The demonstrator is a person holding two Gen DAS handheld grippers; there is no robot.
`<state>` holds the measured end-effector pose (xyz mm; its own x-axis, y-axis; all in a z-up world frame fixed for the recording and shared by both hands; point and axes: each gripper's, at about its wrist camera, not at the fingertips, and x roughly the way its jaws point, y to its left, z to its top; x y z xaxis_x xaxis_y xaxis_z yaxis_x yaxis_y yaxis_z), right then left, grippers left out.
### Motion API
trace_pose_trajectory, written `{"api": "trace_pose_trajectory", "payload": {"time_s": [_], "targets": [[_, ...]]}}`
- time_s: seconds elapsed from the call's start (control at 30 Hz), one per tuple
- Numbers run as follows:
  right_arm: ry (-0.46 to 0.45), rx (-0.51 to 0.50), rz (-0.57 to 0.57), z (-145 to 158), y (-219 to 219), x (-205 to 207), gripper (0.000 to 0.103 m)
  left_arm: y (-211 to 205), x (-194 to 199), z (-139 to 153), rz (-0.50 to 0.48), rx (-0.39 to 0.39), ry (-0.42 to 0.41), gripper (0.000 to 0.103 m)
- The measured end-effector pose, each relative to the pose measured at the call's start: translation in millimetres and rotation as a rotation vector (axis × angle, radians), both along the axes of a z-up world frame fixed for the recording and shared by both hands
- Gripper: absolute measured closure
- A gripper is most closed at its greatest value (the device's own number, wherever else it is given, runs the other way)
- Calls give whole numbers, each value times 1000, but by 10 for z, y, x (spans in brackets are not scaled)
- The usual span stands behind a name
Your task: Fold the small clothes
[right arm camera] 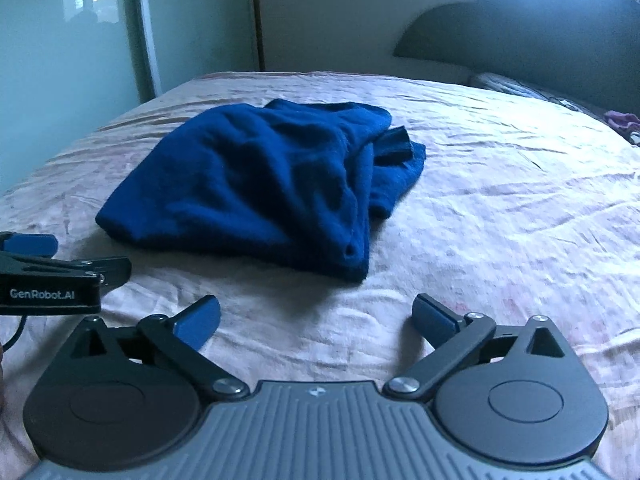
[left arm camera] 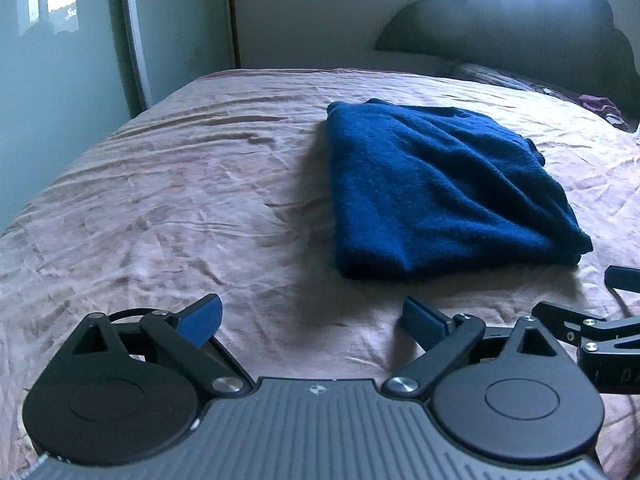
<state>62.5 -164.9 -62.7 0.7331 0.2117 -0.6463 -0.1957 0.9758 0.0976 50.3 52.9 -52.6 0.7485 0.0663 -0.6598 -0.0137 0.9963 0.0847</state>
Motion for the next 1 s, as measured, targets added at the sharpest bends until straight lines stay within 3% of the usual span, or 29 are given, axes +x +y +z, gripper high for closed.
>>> {"api": "trace_pose_trajectory", "payload": {"time_s": [1.0], "targets": [[-13, -23, -20, -46, 47, 0, 0, 11, -50, -40, 28, 12, -11, 0]]}}
